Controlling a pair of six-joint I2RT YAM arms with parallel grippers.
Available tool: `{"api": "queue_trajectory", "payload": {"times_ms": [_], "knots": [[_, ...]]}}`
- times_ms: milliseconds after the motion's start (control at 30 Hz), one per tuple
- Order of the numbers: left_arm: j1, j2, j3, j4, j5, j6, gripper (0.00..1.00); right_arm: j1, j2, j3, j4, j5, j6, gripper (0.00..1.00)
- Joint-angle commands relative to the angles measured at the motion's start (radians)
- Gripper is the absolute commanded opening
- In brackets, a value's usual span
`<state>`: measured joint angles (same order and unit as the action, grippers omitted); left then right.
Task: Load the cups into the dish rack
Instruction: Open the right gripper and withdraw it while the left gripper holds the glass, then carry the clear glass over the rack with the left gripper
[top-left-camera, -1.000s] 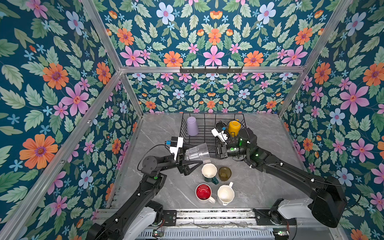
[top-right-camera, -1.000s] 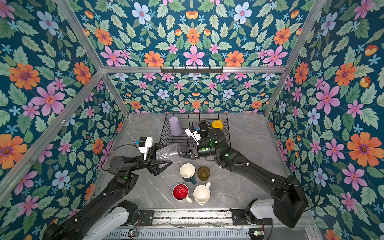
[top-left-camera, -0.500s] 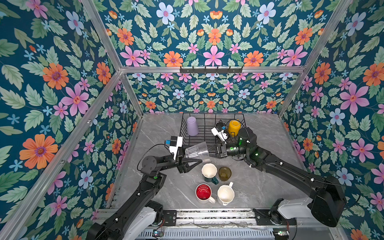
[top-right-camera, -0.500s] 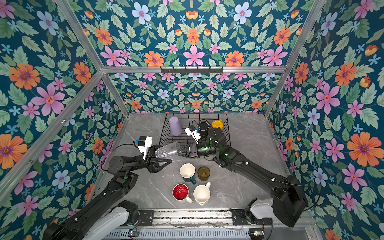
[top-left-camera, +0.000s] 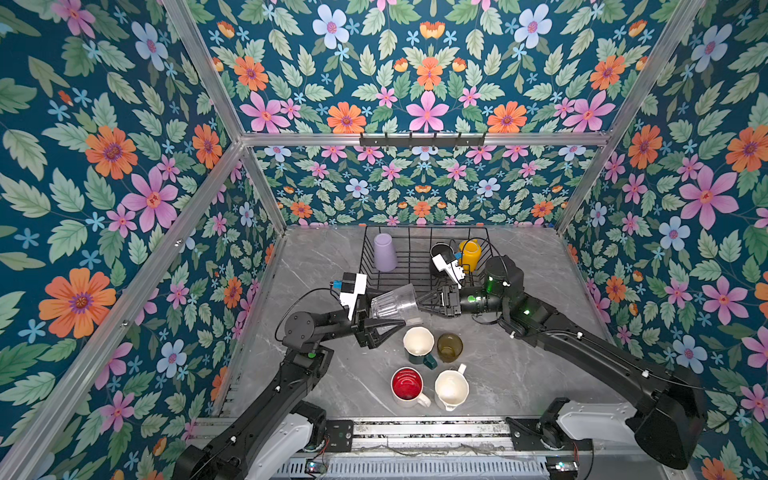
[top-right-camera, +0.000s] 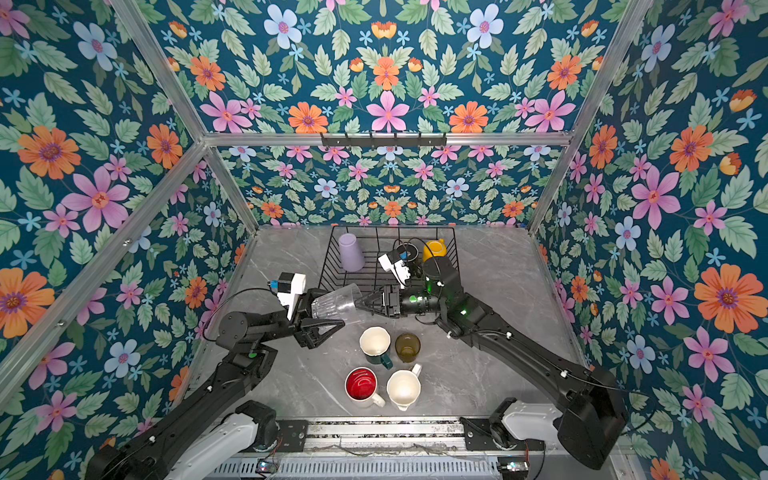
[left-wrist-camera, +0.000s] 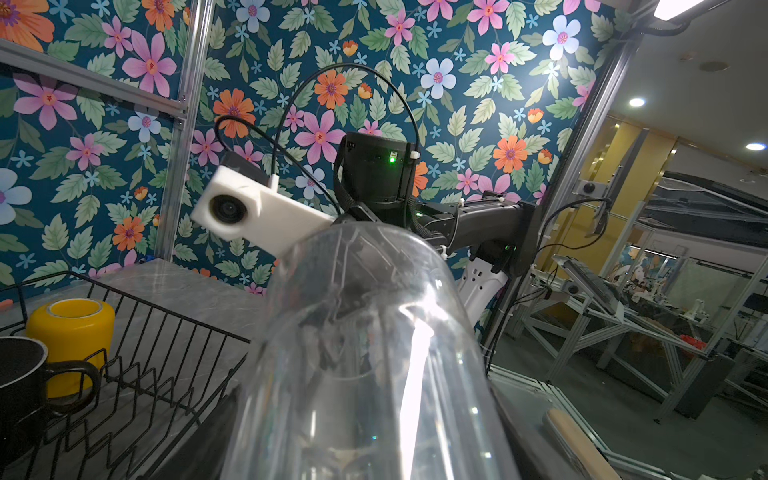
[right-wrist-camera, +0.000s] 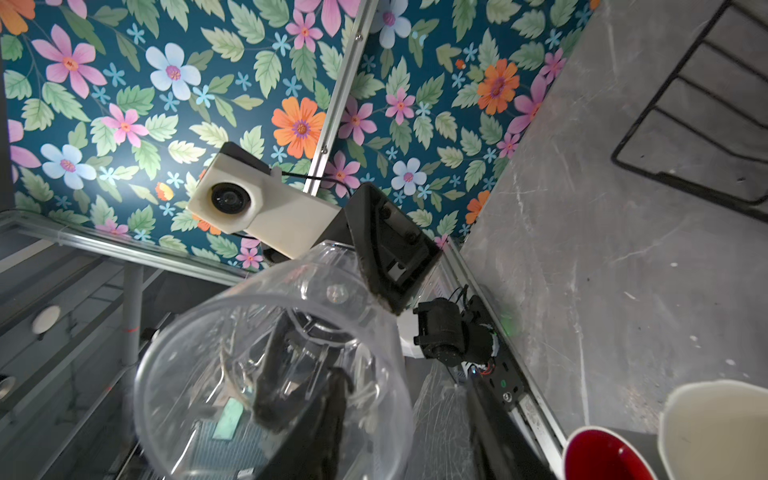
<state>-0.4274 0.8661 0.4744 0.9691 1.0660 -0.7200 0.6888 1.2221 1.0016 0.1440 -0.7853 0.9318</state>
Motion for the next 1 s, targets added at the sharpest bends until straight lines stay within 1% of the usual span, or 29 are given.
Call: {"api": "queue_trajectory", "payload": {"times_ms": [0,200,300,400,500,633,700,800,967], "knots": [[0.001,-0.013,0.027,-0.078,-0.043,0.073,0.00,-0.031,-0.067,-0.014,-0.137,0.160,-0.076,0.67],[0.001,-0.011,0.102,-0.297,-0.120,0.185,0.00,-0.052,-0.232,-0.038,-0.346,0.446,-0.169,0.81],[0.001,0.014,0.173,-0.459,-0.183,0.261,0.00,-0.052,-0.313,-0.066,-0.391,0.561,-0.191,0.86],[-0.001,0.066,0.258,-0.616,-0.274,0.323,0.00,-0.053,-0.386,-0.098,-0.409,0.641,-0.205,0.90],[-0.001,0.138,0.359,-0.790,-0.376,0.389,0.00,-0.052,-0.441,-0.120,-0.412,0.692,-0.217,0.93],[-0.002,0.243,0.476,-0.907,-0.435,0.416,0.00,-0.053,-0.482,-0.132,-0.417,0.713,-0.246,0.95],[-0.006,0.297,0.539,-0.964,-0.484,0.424,0.00,-0.054,-0.490,-0.134,-0.427,0.719,-0.254,0.95],[-0.017,0.376,0.648,-1.087,-0.595,0.465,0.00,-0.053,-0.494,-0.139,-0.426,0.709,-0.266,0.94],[-0.036,0.508,0.805,-1.216,-0.689,0.498,0.00,-0.053,-0.502,-0.146,-0.434,0.711,-0.284,0.94]]}}
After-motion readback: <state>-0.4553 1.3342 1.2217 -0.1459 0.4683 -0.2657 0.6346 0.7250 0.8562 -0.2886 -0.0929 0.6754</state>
